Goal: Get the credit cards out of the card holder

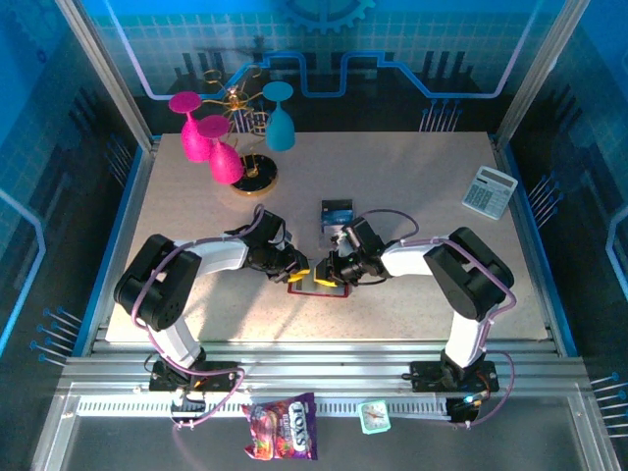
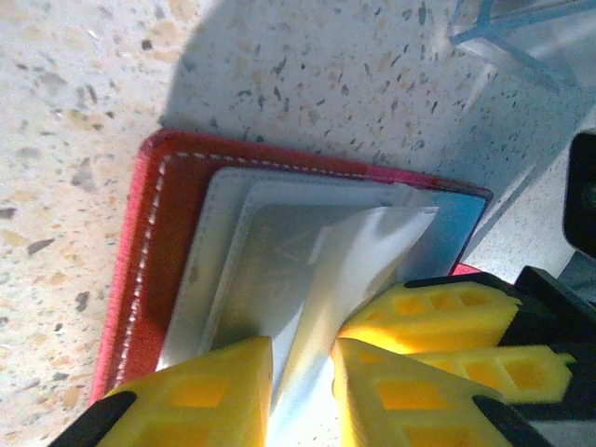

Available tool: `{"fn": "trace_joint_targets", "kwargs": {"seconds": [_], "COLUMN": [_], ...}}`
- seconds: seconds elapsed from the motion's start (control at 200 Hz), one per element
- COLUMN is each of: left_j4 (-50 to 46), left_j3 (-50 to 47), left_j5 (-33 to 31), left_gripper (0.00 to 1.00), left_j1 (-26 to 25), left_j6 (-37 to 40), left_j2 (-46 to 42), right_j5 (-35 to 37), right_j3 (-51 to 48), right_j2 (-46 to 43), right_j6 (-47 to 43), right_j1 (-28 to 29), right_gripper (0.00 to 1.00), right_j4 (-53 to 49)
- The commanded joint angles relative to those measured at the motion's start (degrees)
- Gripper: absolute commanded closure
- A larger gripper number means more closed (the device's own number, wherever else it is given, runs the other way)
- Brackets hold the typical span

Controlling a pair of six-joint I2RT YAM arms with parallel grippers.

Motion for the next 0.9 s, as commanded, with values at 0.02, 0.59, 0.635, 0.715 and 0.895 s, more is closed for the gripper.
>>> {"fn": "trace_joint_targets", "kwargs": {"seconds": [0.02,0.59,0.635,0.715,0.895], "left_j4": [-0.47,-2.95,-2.84,-2.19,1.33], "left_j3": [0.31,10.05,10.95,11.98,12.19], "left_j5": [2.17,4.88,4.8,4.74,4.49], "left_gripper": [0.74,0.6,0.59,0.57,0.55], "left_j1": [-0.45,-5.37,-6.11,-7.39,-9.36], "left_j6": [-0.6,-0.01,-0.09,-0.43,-2.2], "left_j2": [-1.76,0.83,1.78,3.78,6.99], "right_j5": [1.38,8.93,9.34,10.02,10.31], "right_j3": [-0.82,2.26,2.22,1.88,0.04], "right_j2": [-4.36,-19.92,-20.88,-22.48,-24.93], "right_j6": [0.11,-8.5,-8.94,-9.61,-9.65], "right_j1": [-0.24,-6.41,-7.1,-8.06,-9.35], "right_gripper": [0.74,0.7,0.7,0.69,0.68], "right_j4": [-3.63,-22.32,-23.12,-24.04,-24.53]}}
